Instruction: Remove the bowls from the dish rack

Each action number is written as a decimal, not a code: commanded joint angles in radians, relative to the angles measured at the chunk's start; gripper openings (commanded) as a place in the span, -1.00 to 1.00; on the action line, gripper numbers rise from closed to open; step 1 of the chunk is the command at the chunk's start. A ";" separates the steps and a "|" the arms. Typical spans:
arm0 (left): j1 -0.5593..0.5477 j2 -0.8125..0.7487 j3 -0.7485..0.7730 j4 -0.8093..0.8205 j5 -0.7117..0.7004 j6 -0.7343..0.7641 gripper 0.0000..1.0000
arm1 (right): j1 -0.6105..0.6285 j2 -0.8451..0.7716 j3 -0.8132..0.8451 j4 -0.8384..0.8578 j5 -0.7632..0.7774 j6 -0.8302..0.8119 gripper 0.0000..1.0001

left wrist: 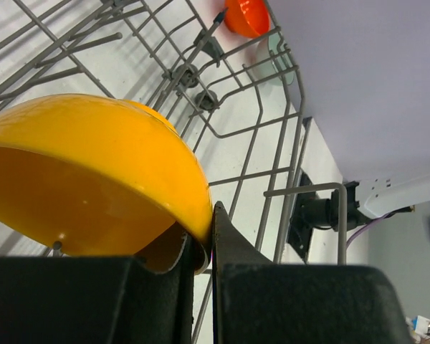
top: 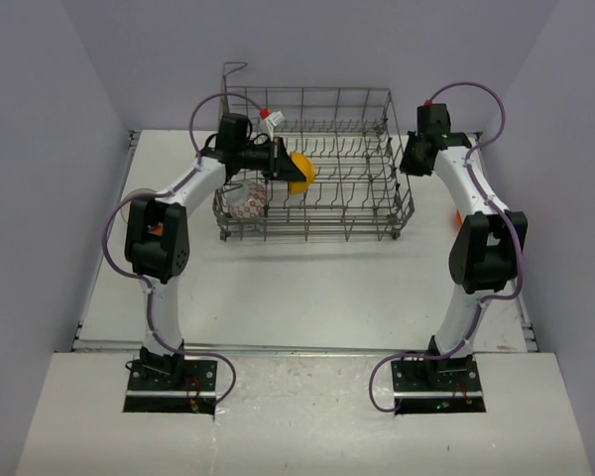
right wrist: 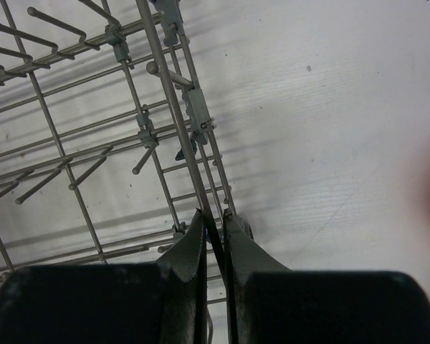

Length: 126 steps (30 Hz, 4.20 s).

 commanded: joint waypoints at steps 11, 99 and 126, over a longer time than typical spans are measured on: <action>0.032 0.020 0.065 -0.309 -0.268 0.069 -1.00 | 0.027 0.066 -0.018 -0.267 0.006 0.095 -1.00; 0.403 -0.318 -0.058 -0.592 -1.217 0.112 -1.00 | 0.029 0.054 -0.028 -0.239 0.002 0.103 -1.00; 0.403 0.122 0.414 -0.524 -1.225 0.204 -1.00 | 0.034 0.077 -0.005 -0.252 0.001 0.077 -1.00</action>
